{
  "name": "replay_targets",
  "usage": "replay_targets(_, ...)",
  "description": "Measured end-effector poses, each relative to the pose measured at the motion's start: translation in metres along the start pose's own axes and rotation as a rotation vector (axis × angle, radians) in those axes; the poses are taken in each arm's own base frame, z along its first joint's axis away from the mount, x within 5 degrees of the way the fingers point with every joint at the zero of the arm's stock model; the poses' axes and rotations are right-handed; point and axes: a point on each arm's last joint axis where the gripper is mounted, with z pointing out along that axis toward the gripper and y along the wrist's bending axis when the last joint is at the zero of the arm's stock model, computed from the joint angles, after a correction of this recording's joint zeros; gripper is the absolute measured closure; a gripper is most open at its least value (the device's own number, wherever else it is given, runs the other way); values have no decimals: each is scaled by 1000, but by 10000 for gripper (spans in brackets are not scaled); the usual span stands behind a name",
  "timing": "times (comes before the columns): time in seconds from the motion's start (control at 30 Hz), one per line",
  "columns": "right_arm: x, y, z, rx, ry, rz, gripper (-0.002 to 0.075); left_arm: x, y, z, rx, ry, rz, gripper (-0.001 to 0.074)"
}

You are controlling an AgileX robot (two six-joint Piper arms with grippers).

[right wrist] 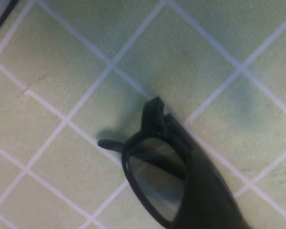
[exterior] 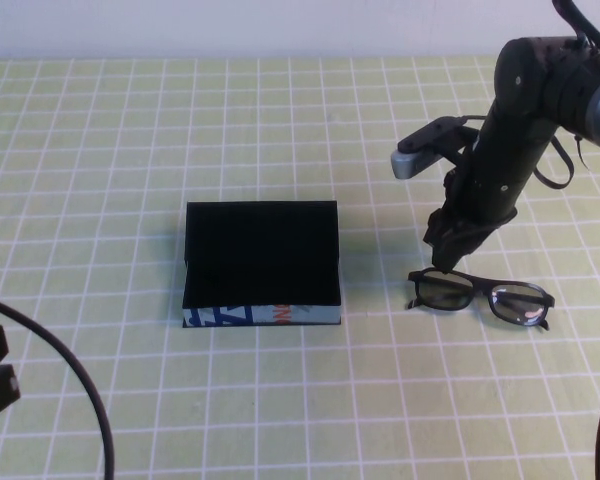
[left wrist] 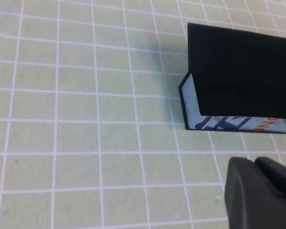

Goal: Return glasses to glasses case
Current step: Pick up the glasses from the table

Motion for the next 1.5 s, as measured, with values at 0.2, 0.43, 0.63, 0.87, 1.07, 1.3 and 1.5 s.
replay_targets(0.2, -1, 0, 7, -21, 9, 31, 377, 0, 0, 0, 0, 0, -2, 738)
replay_targets(0.43, -1, 1, 2, -22, -3, 32, 377, 0, 0, 0, 0, 0, -5, 738)
replay_targets(0.63, 1, 3, -2, -23, -10, -119, 377, 0, 0, 0, 0, -4, -6, 738)
replay_targets(0.87, 6, 5, 4, -45, 10, -159, 377, 0, 0, 0, 1, -5, -6, 738)
replay_targets(1.07, 5, 7, 4, -66, -3, -154, 384, -1, 0, 0, 1, -6, -6, 738)
replay_targets(1.3, 10, 12, 14, -120, 14, -91, 482, -1, 0, 0, -2, -8, -3, 738)
replay_targets(1.5, 19, 13, 24, -129, 61, -79, 501, -1, 0, 0, -3, -8, -1, 738)
